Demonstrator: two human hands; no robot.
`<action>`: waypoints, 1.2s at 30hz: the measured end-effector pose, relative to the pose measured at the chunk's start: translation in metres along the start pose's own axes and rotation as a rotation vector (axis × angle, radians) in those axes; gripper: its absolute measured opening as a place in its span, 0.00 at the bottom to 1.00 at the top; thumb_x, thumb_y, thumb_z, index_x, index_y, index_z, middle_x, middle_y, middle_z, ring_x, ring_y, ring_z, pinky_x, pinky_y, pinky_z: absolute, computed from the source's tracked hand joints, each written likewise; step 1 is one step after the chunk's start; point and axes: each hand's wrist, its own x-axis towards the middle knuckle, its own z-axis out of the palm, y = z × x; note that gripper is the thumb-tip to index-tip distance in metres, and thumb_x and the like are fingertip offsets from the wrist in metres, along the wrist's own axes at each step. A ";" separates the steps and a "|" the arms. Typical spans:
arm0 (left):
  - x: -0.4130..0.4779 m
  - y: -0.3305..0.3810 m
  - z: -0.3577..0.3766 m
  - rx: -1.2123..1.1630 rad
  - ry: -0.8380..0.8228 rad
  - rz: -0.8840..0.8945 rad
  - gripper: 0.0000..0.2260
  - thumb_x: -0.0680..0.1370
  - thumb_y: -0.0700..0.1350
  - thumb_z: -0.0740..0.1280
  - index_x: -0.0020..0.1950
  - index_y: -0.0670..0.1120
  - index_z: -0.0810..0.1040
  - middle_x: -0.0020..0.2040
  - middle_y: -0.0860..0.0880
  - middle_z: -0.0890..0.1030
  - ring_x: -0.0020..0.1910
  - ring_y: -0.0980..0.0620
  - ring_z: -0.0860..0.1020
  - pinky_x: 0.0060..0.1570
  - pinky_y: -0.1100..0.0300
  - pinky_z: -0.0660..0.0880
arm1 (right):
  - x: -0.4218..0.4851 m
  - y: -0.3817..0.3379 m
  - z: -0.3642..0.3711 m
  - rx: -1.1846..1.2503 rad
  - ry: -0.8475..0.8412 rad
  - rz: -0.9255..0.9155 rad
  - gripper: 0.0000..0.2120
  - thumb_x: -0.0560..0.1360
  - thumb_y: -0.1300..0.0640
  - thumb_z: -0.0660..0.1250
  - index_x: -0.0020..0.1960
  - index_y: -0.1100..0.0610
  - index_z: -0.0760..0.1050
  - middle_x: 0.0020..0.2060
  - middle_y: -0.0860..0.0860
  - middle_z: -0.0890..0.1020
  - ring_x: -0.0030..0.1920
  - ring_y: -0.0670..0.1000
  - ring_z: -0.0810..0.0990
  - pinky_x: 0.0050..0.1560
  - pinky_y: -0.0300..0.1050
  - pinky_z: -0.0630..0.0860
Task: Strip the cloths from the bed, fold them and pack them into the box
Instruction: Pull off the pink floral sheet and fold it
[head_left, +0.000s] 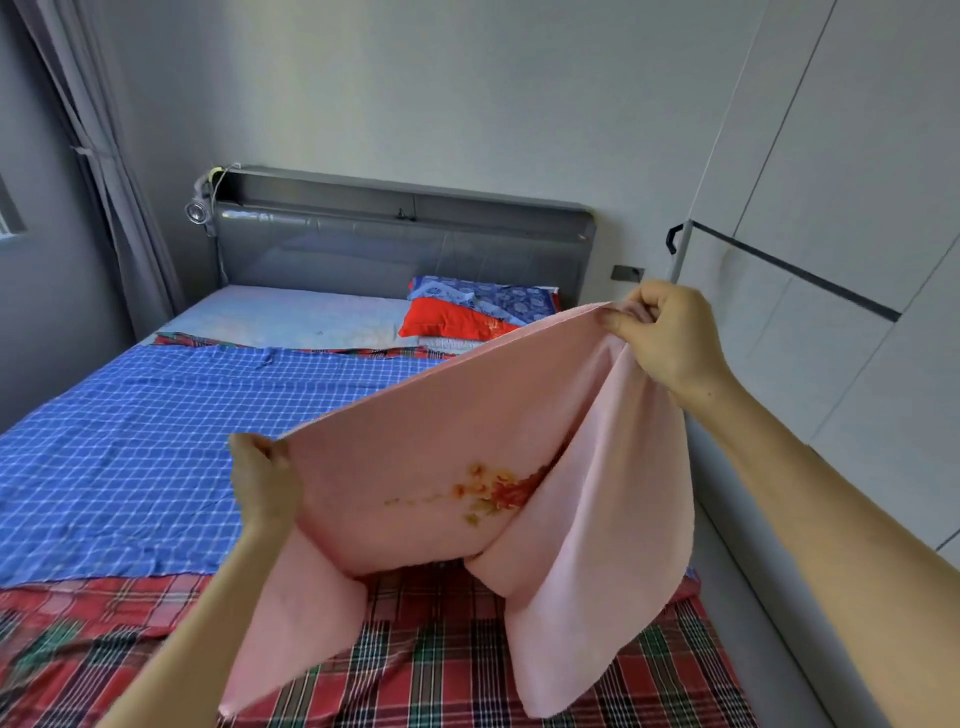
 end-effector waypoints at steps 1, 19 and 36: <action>0.009 0.002 -0.010 0.021 -0.052 0.023 0.04 0.78 0.36 0.59 0.50 0.42 0.64 0.37 0.45 0.70 0.39 0.45 0.68 0.40 0.53 0.63 | -0.004 -0.001 -0.001 0.002 -0.019 -0.021 0.14 0.72 0.59 0.72 0.32 0.62 0.72 0.27 0.51 0.71 0.30 0.46 0.66 0.33 0.38 0.63; 0.041 0.182 -0.285 0.846 -0.268 0.731 0.12 0.67 0.44 0.78 0.35 0.36 0.80 0.28 0.41 0.76 0.32 0.41 0.75 0.39 0.53 0.70 | -0.067 -0.071 -0.098 0.363 -0.769 0.025 0.20 0.62 0.52 0.79 0.43 0.67 0.78 0.34 0.57 0.81 0.33 0.52 0.79 0.32 0.40 0.78; 0.187 -0.081 -0.186 1.023 -0.281 -0.023 0.07 0.75 0.39 0.64 0.48 0.39 0.80 0.53 0.37 0.80 0.52 0.38 0.78 0.45 0.53 0.73 | -0.063 0.057 0.166 -0.919 -0.825 0.082 0.08 0.74 0.61 0.60 0.36 0.56 0.70 0.37 0.51 0.76 0.44 0.56 0.77 0.41 0.45 0.71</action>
